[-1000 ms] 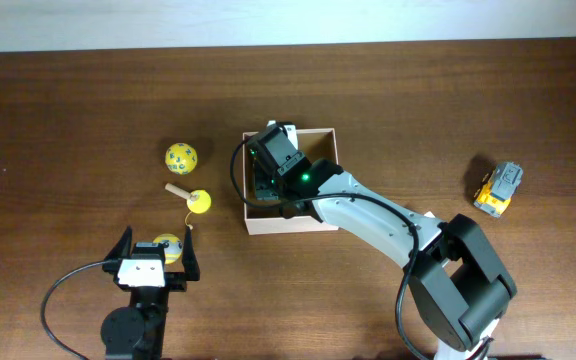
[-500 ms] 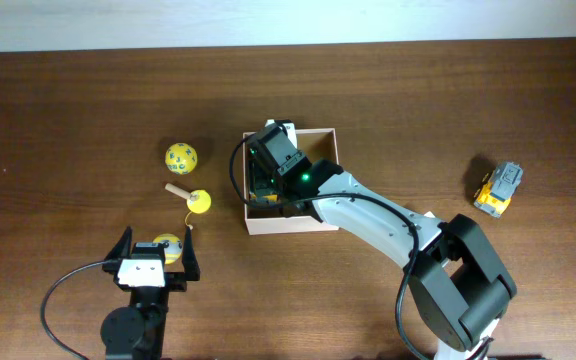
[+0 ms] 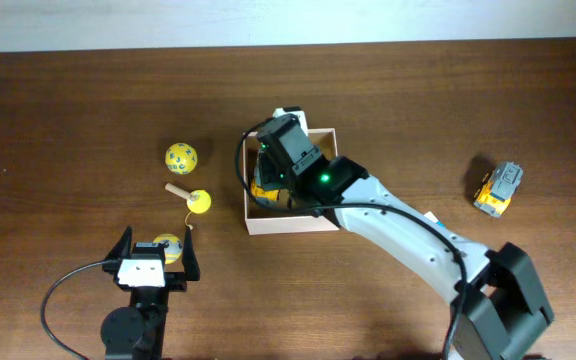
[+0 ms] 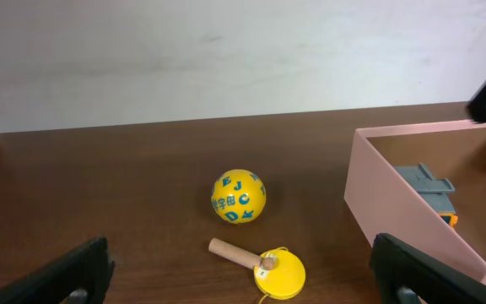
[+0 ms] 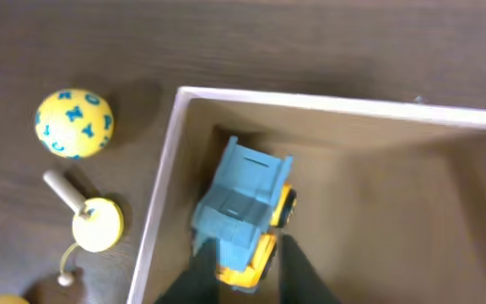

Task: Pack container
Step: 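Lower the truck into the box's left side with the right gripper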

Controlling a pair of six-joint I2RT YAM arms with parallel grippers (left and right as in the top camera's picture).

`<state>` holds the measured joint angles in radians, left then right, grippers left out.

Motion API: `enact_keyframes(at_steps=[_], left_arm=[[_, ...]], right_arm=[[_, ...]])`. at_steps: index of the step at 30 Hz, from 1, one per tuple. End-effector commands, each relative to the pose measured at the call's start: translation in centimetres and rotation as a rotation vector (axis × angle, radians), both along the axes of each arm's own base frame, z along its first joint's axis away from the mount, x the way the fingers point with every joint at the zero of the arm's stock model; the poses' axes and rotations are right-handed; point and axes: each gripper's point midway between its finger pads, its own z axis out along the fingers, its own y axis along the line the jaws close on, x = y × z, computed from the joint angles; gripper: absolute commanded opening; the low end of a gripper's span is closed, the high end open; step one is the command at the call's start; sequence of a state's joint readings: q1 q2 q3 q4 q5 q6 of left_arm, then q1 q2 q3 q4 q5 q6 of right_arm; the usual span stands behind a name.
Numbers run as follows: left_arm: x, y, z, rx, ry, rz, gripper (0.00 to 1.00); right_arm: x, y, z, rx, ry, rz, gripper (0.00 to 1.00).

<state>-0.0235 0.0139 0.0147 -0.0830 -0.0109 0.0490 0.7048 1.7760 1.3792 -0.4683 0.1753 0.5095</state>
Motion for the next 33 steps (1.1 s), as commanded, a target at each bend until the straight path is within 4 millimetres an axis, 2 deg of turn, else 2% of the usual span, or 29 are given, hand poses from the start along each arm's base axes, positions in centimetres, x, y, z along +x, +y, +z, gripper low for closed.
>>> enact_keyframes(at_steps=[1, 9, 22, 33], left_arm=[[0.0, 0.0, -0.1, 0.015, -0.003, -0.003, 0.99], [0.0, 0.0, -0.1, 0.015, -0.003, -0.003, 0.99], [0.0, 0.0, -0.1, 0.015, -0.003, -0.003, 0.99], [0.0, 0.0, -0.1, 0.015, -0.002, -0.003, 0.99]], right_arm=[[0.5, -1.0, -0.1, -0.046, -0.009, -0.032, 0.11], [1.2, -1.9, -3.1, -0.123, 0.014, -0.077, 0.09], [2.4, -3.3, -6.3, -0.164, 0.055, -0.116, 0.09], [3.1, -2.8, -8.8, -0.171, 0.064, -0.118, 0.09]])
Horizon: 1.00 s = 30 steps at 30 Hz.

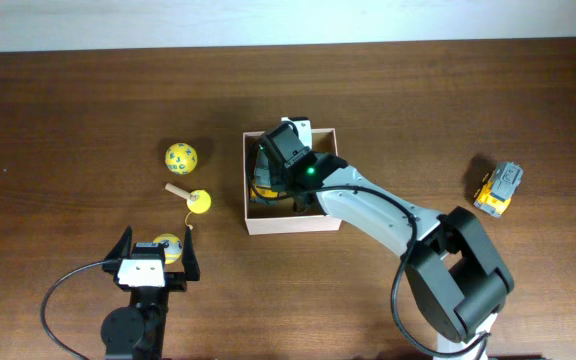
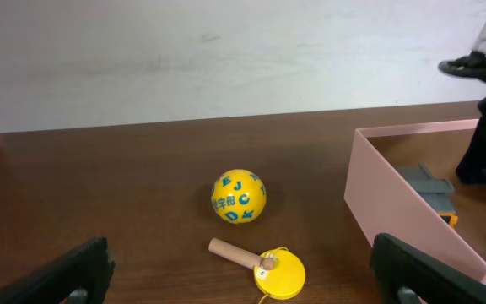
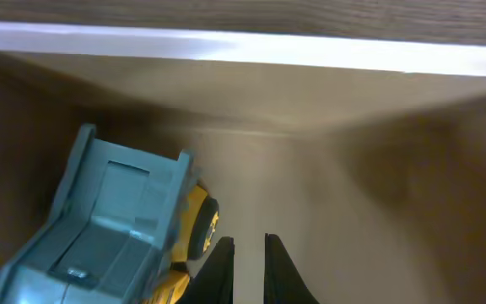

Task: Pack container
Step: 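Lower the truck into the box's left side with the right gripper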

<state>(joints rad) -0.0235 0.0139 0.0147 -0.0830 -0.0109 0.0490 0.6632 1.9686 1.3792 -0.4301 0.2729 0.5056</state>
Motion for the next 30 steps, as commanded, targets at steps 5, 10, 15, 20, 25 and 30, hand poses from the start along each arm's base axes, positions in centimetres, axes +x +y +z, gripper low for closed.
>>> enact_keyframes(at_steps=[5, 10, 15, 20, 25, 30], left_arm=[[0.0, 0.0, -0.1, 0.015, -0.003, -0.003, 0.99], [0.0, 0.0, -0.1, 0.015, -0.003, -0.003, 0.99], [0.0, 0.0, -0.1, 0.015, -0.003, -0.003, 0.99], [0.0, 0.0, -0.1, 0.015, -0.003, -0.003, 0.99], [0.0, 0.0, -0.1, 0.015, -0.003, -0.003, 0.99], [0.0, 0.0, -0.2, 0.015, 0.001, -0.003, 0.99]], right_arm=[[0.9, 0.0, -0.8, -0.004, -0.012, -0.019, 0.09], [1.3, 0.4, -0.5, 0.014, -0.032, -0.019, 0.09], [1.4, 0.9, -0.3, 0.036, -0.036, -0.009, 0.09], [1.5, 0.9, -0.3, 0.038, -0.039, -0.009, 0.09], [1.3, 1.3, -0.8, 0.052, -0.023, 0.006, 0.09], [1.1, 2.0, -1.8, 0.071, 0.004, 0.029, 0.09]])
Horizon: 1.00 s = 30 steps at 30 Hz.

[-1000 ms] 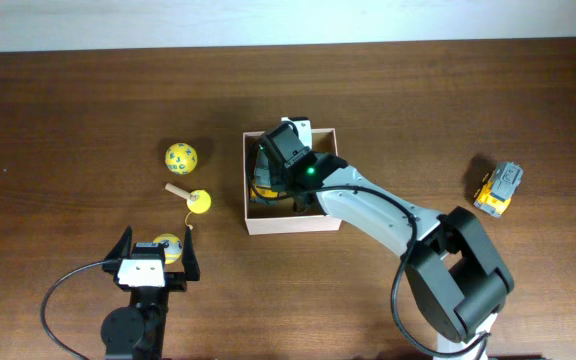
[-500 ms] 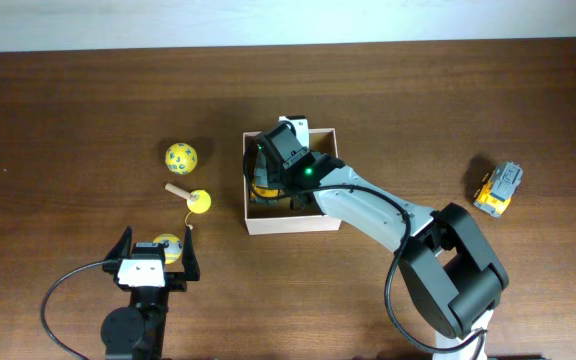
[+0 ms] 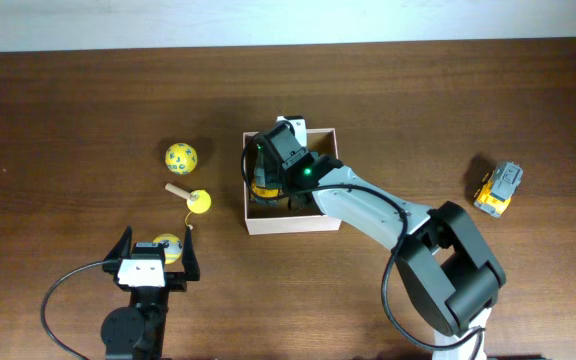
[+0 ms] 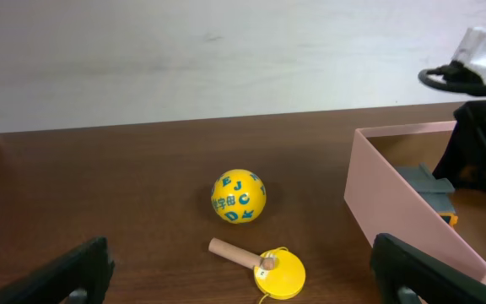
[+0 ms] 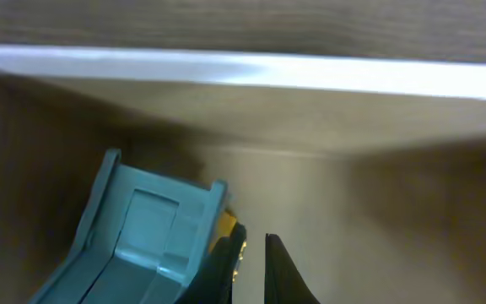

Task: Pack container
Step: 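Lower the truck into the box's left side with the right gripper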

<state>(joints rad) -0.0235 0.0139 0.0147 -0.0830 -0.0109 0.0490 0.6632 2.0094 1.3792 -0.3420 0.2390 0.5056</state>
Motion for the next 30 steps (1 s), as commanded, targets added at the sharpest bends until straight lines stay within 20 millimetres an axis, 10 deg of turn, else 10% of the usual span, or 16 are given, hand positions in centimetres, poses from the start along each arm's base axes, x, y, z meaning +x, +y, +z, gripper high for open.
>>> enact_keyframes(at_steps=[1, 30], left_arm=[[0.0, 0.0, -0.2, 0.015, 0.001, -0.003, 0.99], [0.0, 0.0, -0.2, 0.015, 0.003, -0.003, 0.99]], right_arm=[[0.1, 0.6, -1.1, 0.021, 0.028, 0.014, 0.09], [-0.8, 0.8, -2.2, 0.025, 0.082, 0.031, 0.09]])
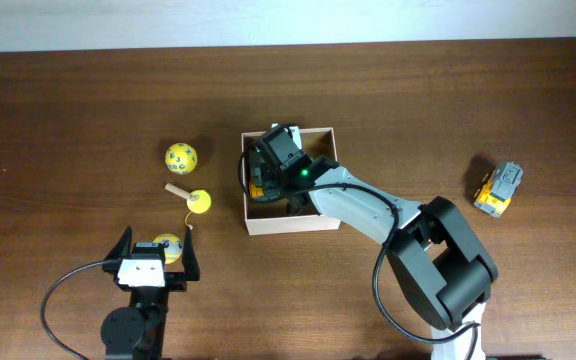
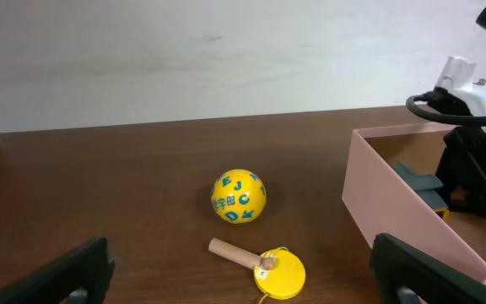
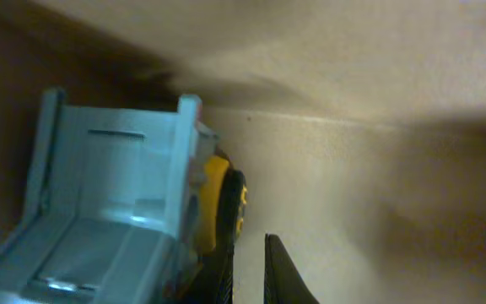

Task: Pack container
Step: 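Lower the truck into the box's left side with the right gripper, then open the right gripper and adjust the truck's position inside the box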

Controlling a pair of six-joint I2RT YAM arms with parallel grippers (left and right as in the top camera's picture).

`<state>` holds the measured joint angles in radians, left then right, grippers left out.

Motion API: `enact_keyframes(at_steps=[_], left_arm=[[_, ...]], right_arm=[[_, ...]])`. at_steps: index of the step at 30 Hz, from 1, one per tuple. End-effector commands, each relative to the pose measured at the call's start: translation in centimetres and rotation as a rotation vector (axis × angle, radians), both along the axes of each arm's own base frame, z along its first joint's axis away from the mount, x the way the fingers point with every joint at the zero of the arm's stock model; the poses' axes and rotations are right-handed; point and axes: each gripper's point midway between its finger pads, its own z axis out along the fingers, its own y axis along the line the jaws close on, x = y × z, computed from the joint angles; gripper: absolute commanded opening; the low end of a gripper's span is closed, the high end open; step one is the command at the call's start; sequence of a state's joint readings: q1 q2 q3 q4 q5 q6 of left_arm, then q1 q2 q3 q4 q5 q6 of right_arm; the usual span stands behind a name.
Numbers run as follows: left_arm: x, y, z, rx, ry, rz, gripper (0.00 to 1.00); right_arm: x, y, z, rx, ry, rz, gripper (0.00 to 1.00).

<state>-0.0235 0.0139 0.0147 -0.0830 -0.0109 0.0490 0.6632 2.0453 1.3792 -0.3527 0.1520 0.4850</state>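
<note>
The pink box [image 1: 323,222] stands mid-table. Inside, against its left wall, lies a toy dump truck [image 3: 116,211] with a grey bed and yellow wheels, also visible in the overhead view [image 1: 259,182]. My right gripper [image 3: 249,274] is low inside the box, shut with nothing in it, and its left finger touches the truck's wheel. A second truck [image 1: 496,187] sits on the table far right. My left gripper [image 2: 243,287] is open near the table's front, holding nothing.
Left of the box lie a yellow lettered ball [image 1: 181,157] and a wooden peg with a yellow disc on a string [image 1: 194,199]. Another yellow ball [image 1: 167,244] lies between the left gripper's fingers in the overhead view. A white wall lies beyond the table.
The shut right gripper has moved further left and lower in the box, up against the truck's wheel. The truck sits slightly nearer the left wall. The left arm has not moved.
First the right gripper hung open above the box, with the truck lying in it below the fingers. A second later it was shut, low in the box beside the truck. It then edged left and now touches the truck. The left arm stayed still.
</note>
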Motion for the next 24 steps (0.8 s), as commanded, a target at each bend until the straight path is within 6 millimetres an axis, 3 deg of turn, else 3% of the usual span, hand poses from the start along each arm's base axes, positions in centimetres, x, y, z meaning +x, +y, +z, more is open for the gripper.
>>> enact_keyframes(at_steps=[1, 24], left_arm=[[0.0, 0.0, -0.2, 0.015, 0.003, -0.003, 0.99], [0.0, 0.0, -0.2, 0.015, 0.003, -0.003, 0.99]], right_arm=[[0.3, -0.2, -0.1, 0.005, 0.006, -0.033, 0.09], [-0.1, 1.0, 0.0, 0.084, 0.039, -0.033, 0.09]])
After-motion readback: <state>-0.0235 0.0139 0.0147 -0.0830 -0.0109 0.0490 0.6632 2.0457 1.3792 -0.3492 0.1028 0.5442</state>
